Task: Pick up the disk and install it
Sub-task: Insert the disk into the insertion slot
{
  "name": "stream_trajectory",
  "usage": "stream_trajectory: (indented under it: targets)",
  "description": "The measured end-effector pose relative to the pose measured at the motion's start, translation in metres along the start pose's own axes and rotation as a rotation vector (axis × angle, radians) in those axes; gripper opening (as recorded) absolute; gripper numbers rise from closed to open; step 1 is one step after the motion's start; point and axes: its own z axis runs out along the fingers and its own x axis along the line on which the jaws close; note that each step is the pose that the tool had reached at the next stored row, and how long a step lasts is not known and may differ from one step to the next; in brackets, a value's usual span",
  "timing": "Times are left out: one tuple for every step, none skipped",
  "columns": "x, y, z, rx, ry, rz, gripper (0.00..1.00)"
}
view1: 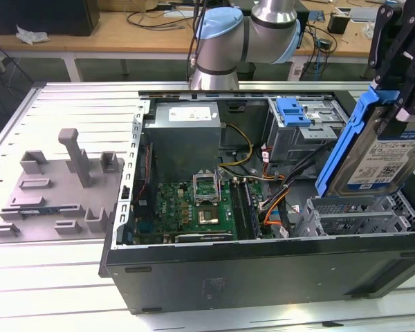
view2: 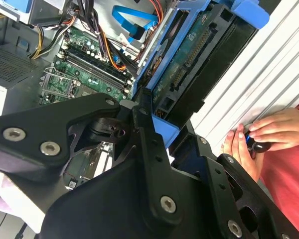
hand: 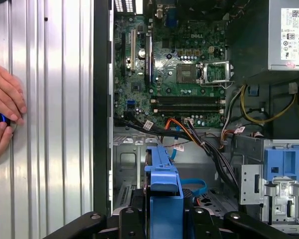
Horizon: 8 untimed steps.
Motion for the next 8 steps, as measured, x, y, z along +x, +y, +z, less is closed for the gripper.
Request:
stream_trajectory:
  targets:
    - [0.0001,0.0000,0.0005,0.0000,0.0000,0.000,0.37]
    - [0.0004,0.0000,0.0013,0.0000,-0.0001,0.000,0.37]
    - [0.0005,-0.0001,0.0015,0.0000,0.0001,0.000,0.37]
    - [0.0006,-0.0001,0.0018,0.0000,0.0000,0.000,0.37]
    - [0.0008,-0.0001,0.0022,0.0000,-0.0001,0.000,0.37]
    - [0.0009,-0.0001,0.0025,0.0001,0.0000,0.000,0.37]
    - [0.0012,-0.0001,0.0029,0.0000,0.0000,0.000,0.37]
    - [0.0014,-0.0001,0.0032,0.0001,-0.0001,0.000,0.37]
